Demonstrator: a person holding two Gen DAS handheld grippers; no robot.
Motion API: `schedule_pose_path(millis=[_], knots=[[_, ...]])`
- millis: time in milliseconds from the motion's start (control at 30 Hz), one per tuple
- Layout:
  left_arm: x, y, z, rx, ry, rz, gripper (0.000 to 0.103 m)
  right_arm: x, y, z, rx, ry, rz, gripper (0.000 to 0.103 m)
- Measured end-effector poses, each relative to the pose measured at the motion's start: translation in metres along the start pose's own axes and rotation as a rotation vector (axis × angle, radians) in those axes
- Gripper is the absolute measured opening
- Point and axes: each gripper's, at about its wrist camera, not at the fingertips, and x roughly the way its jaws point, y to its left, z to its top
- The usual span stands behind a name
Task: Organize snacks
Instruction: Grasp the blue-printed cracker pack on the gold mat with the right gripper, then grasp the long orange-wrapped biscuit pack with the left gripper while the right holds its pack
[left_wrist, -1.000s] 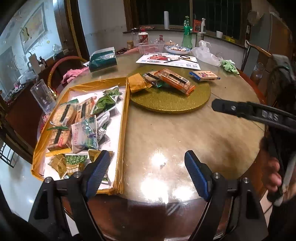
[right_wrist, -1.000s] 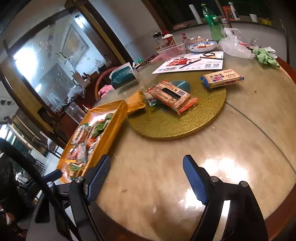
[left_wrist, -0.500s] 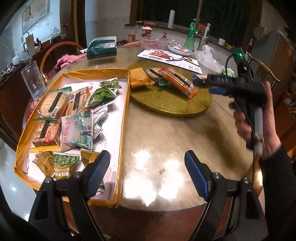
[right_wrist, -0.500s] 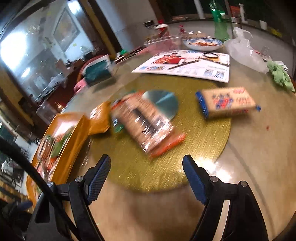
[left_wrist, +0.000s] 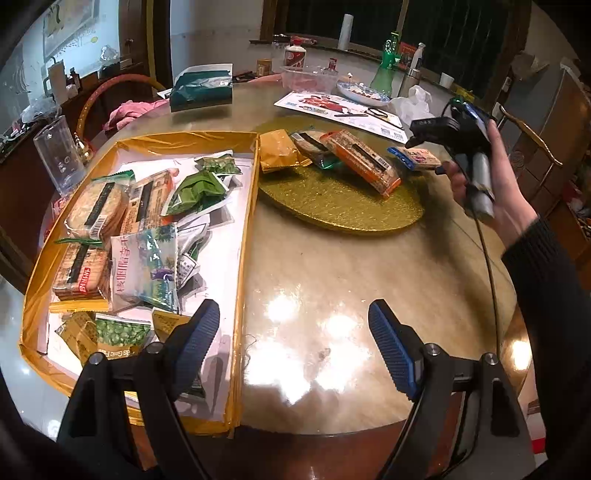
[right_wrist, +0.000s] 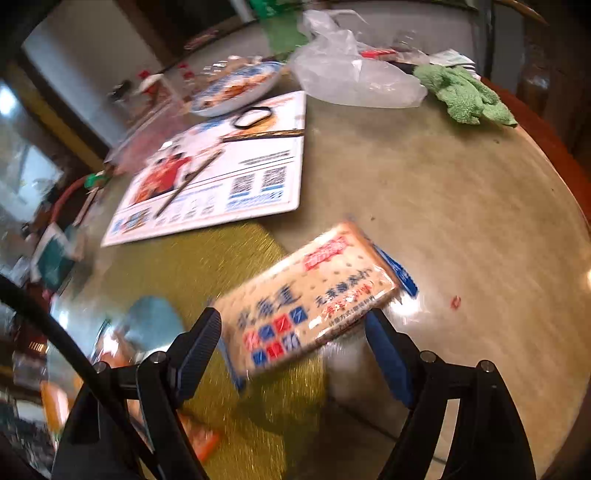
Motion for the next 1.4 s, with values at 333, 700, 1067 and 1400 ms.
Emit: schedule_pose_path(millis=[333, 700, 1067, 1400], knots=[[0.007, -0.015, 0.013, 0.007, 0.025, -0.013, 0.083, 0.012, 0.027, 0.000, -0.144, -0.022, -0.195, 0.080], [0.052, -0.064, 0.059, -0.021, 0.075, -0.030, 0.083, -0.068, -0.026, -0.116, -0.300, 0.004, -0.049, 0.055], [0.140, -0.097, 0.126, -0.195, 0.146, 0.091, 0.083, -0.130, -0.065, -0.218, -0.295, -0.101, 0.029, 0.055], [0.201, -0.118, 0.176, -0.327, 0.179, 0.277, 0.083, -0.131, -0.087, -0.209, -0.272, -0.141, 0.042, 0.055]])
